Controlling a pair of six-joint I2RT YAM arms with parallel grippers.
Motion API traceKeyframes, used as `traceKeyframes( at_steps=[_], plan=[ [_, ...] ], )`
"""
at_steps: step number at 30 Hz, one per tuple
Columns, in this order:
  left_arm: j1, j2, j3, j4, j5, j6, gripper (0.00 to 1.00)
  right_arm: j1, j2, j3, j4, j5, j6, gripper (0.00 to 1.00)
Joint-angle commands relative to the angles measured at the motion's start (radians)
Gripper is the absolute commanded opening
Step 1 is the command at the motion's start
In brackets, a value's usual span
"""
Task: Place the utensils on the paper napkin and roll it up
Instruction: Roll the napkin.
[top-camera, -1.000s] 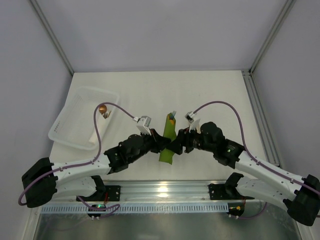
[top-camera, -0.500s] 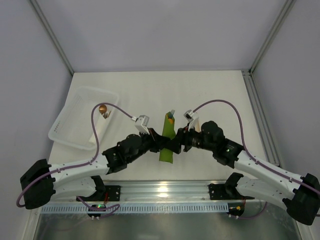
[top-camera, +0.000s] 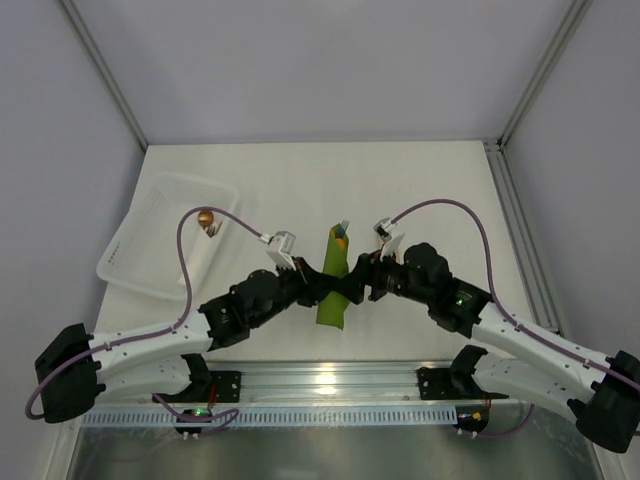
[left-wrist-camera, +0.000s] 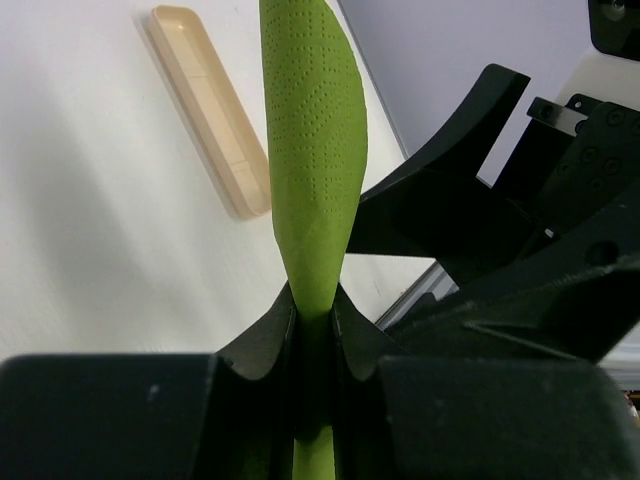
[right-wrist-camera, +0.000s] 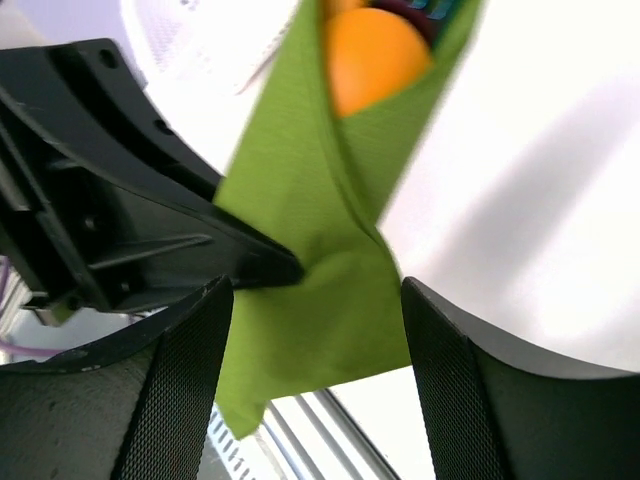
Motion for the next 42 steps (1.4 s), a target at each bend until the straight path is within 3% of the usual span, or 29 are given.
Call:
traceKeyframes(
  at_steps=[1,6,9,14,24,30,42],
  plan=[
    [-0.005,-0.044,0.045,0.012,0.003,-0.011,0.0,-0.001,-0.079,0.046,-0.137,0.15,-0.062,0.72],
    [-0.005,-0.079,0.065,-0.054,0.041,-0.008,0.0,-0.018,-0.148,0.031,-0.22,0.149,-0.107,0.68],
    [-0.005,-0.134,0.062,-0.072,0.075,0.013,0.0,-0.043,-0.245,-0.01,-0.188,0.044,-0.093,0.68],
    [-0.004,-0.212,0.06,-0.107,0.115,0.039,0.0,-0.072,-0.275,-0.049,-0.104,-0.203,-0.067,0.68],
    [-0.005,-0.32,0.026,-0.135,0.176,0.044,0.0,-0.118,-0.26,-0.078,0.094,-0.45,0.036,0.65],
    [-0.005,-0.332,0.016,-0.135,0.178,0.047,0.0,-0.124,-0.276,-0.092,0.198,-0.523,0.126,0.64],
    [-0.004,-0.341,0.016,-0.12,0.201,0.053,0.0,-0.129,-0.221,-0.064,0.162,-0.483,0.161,0.63]
  ],
)
